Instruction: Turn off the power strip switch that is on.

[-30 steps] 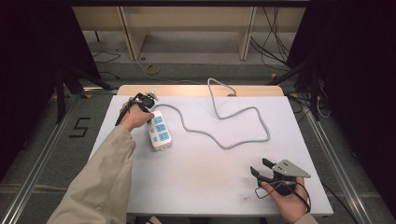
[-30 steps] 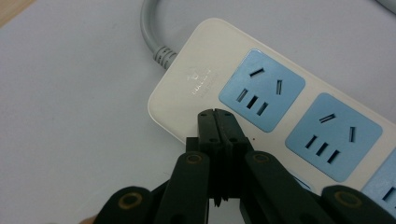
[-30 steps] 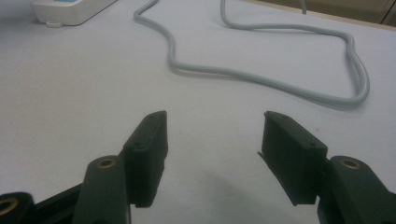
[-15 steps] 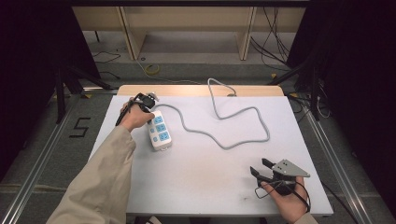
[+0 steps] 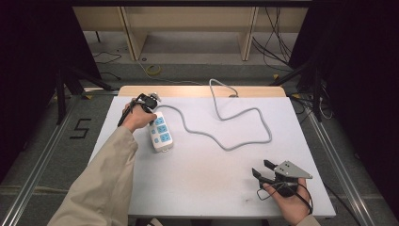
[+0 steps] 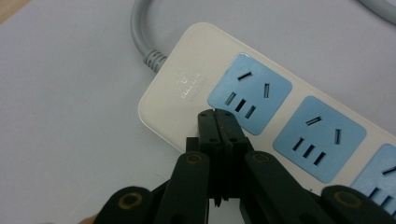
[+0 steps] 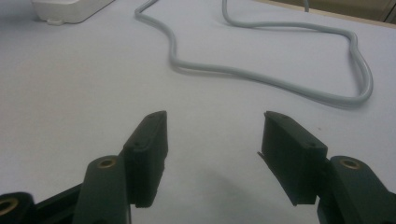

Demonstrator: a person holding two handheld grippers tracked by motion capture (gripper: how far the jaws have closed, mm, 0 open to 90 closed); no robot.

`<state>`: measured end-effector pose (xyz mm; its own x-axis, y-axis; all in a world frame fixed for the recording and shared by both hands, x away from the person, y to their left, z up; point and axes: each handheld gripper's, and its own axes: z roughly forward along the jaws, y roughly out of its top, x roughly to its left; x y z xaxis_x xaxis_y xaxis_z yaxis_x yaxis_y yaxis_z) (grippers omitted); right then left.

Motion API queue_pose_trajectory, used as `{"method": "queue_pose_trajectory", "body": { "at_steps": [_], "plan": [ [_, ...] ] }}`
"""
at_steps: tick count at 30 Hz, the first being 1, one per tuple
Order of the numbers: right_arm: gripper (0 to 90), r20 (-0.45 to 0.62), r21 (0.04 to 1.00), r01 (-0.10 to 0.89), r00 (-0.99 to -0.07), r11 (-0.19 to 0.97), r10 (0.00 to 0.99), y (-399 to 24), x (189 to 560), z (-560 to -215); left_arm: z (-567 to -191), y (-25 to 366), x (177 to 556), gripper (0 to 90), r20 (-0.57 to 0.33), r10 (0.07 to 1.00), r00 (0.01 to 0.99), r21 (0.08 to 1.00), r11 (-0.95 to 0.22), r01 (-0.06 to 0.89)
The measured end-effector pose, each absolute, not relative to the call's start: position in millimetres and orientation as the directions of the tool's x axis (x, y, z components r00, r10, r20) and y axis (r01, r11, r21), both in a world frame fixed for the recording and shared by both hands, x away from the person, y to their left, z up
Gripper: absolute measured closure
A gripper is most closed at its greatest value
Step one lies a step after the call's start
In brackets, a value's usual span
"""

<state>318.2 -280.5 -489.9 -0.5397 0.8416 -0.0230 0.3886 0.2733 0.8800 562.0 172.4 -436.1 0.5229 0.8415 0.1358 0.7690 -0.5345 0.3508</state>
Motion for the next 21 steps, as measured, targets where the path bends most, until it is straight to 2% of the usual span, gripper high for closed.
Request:
{"method": "queue_pose_trajectory", "body": {
  "at_steps": [21],
  "plan": [
    [41.7,-0.029,0.880,0.385,-0.539,0.277,0.842,-280.0,317.8,-489.8,-436.2,171.9,563.3,89.7,0.132,0.850,0.509,0.340,-0.521,0.783]
  ]
}}
